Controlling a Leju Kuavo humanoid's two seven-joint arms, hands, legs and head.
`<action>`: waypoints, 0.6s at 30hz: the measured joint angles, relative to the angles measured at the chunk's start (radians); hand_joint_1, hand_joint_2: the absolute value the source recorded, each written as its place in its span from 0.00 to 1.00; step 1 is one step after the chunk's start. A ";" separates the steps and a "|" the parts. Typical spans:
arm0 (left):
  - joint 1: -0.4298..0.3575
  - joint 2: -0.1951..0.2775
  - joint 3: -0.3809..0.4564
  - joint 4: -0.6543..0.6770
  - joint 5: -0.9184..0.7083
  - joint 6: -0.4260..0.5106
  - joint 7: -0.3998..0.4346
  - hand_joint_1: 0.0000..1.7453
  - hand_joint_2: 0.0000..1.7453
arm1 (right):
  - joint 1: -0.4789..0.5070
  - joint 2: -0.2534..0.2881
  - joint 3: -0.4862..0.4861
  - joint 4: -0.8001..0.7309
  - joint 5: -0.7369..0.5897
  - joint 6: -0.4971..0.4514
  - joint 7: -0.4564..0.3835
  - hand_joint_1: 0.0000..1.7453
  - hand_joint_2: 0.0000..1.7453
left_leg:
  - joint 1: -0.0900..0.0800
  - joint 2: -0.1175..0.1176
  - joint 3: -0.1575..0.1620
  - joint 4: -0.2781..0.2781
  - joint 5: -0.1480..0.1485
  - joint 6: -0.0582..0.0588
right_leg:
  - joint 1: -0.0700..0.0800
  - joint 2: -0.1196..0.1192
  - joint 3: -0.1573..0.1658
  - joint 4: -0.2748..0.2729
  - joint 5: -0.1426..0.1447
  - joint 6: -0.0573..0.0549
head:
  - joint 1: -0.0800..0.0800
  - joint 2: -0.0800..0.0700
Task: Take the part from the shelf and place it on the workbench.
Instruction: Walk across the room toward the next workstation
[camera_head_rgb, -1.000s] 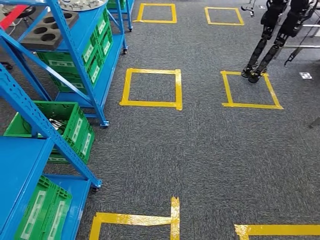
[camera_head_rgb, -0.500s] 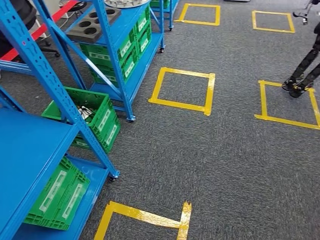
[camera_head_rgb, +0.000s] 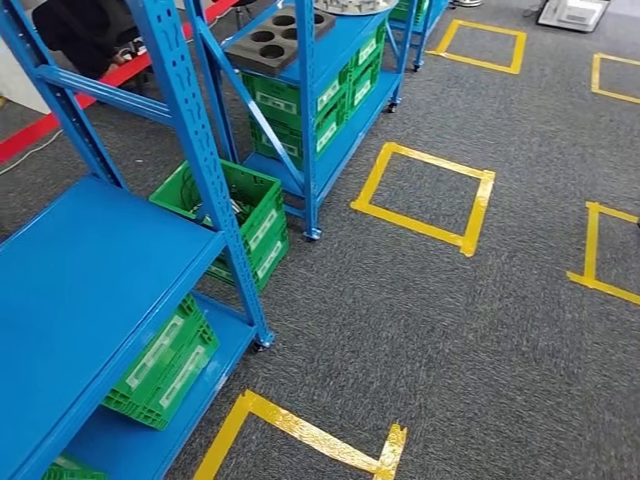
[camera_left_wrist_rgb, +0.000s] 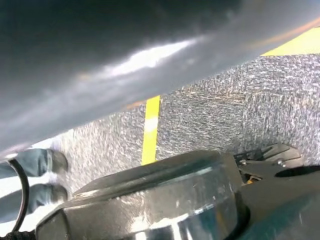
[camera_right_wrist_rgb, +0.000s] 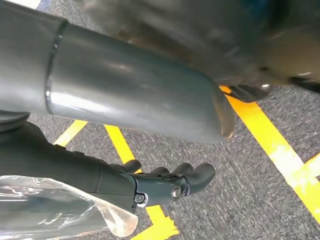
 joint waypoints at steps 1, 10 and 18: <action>0.002 -0.001 0.006 0.000 0.006 0.000 -0.004 0.00 0.00 | 0.002 0.000 -0.005 0.000 -0.004 0.000 -0.004 0.00 0.00 | 0.000 -0.016 0.001 0.000 0.000 0.000 | 0.000 0.002 -0.008 -0.004 0.023 -0.001 | 0.001 0.000; 0.014 -0.002 0.043 0.006 0.035 -0.002 -0.015 0.00 0.00 | 0.002 0.009 -0.032 -0.001 -0.016 0.000 -0.019 0.00 0.00 | 0.007 -0.087 -0.023 0.025 -0.008 -0.046 | -0.008 0.060 0.094 -0.268 0.155 -0.031 | -0.002 0.000; 0.016 -0.001 0.064 0.008 0.046 -0.015 -0.021 0.00 0.00 | 0.004 0.037 -0.033 -0.002 -0.004 -0.040 -0.013 0.00 0.00 | 0.005 0.028 -0.088 0.186 -0.055 -0.056 | 0.004 -0.066 0.107 -0.273 0.145 -0.052 | -0.019 0.000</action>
